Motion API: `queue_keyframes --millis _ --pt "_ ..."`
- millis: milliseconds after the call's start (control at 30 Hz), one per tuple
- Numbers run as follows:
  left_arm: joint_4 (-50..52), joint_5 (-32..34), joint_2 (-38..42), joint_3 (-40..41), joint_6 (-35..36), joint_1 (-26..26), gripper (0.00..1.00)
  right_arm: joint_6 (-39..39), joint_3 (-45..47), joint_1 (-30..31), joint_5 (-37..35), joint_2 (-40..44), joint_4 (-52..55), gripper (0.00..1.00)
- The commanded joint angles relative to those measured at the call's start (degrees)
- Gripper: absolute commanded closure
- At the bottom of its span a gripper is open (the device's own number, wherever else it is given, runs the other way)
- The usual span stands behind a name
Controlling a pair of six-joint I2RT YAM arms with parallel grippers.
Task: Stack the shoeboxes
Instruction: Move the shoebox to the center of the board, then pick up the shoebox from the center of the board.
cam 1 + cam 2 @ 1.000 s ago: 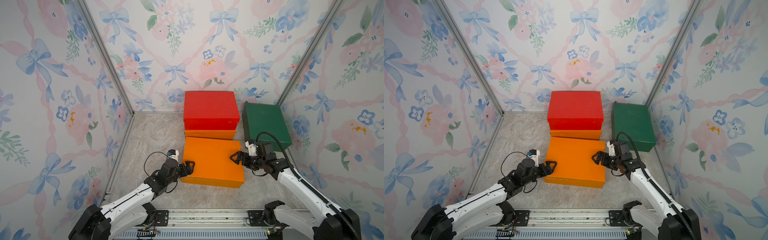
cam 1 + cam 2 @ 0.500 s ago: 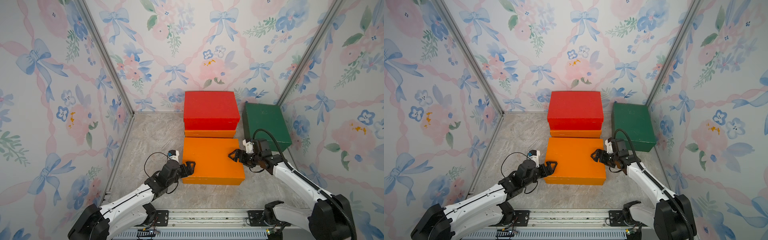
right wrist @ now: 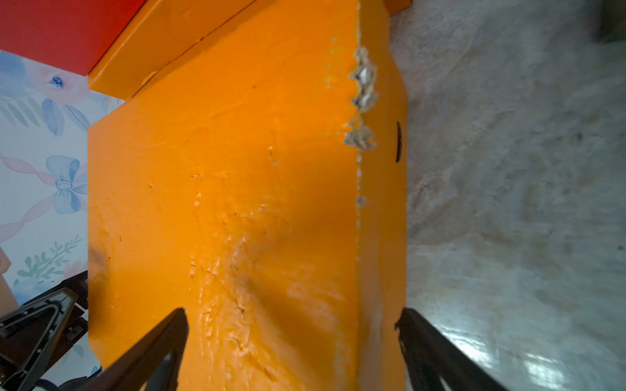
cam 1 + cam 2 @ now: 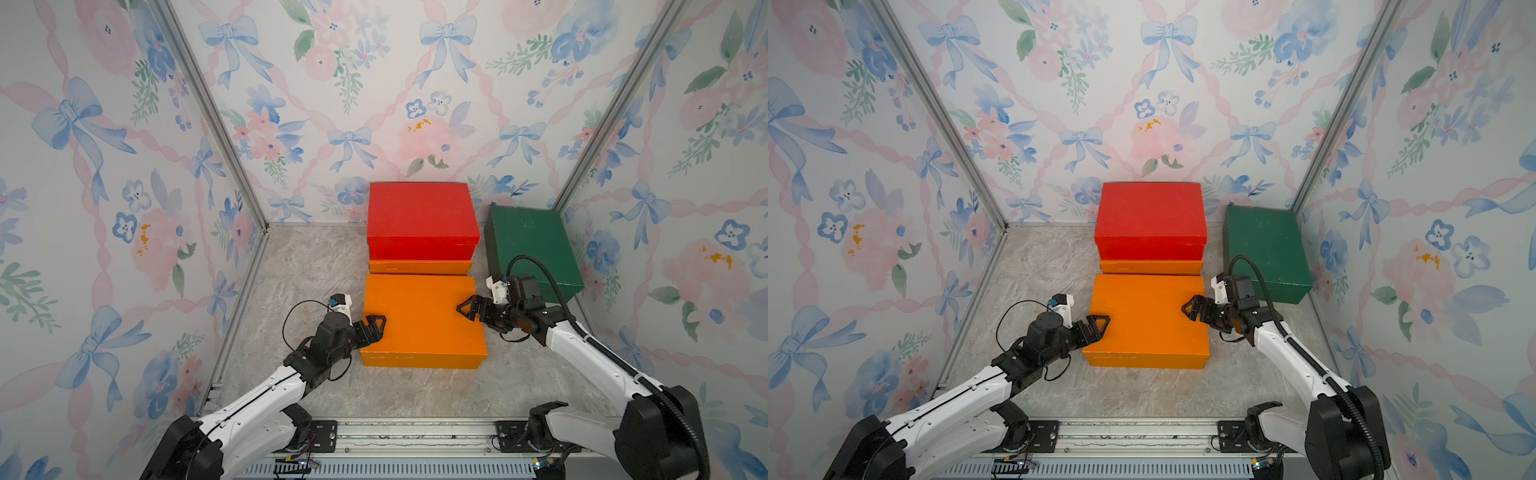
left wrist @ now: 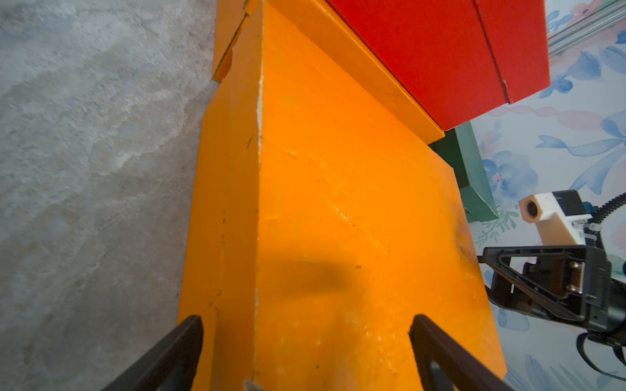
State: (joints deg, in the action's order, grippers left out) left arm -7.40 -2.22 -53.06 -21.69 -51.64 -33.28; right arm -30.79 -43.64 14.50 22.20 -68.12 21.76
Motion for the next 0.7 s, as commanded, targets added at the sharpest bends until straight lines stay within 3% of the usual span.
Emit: queue_keyframes --millis 0,367,667 --pt "1.2 -2.7 1.0 -1.8 3.0 1.8 0.02 2.8 -2.6 -1.0 0.3 2.3 3.6 0.01" --pt "1.2 -4.1 -0.1 -1.5 6.6 4.1 0.02 6.1 2.9 -3.2 0.9 10.4 2.6 0.01" --pt "1.1 -7.9 -3.2 -2.1 8.0 6.1 0.02 3.5 10.0 -3.2 1.2 13.8 -3.8 0.01"
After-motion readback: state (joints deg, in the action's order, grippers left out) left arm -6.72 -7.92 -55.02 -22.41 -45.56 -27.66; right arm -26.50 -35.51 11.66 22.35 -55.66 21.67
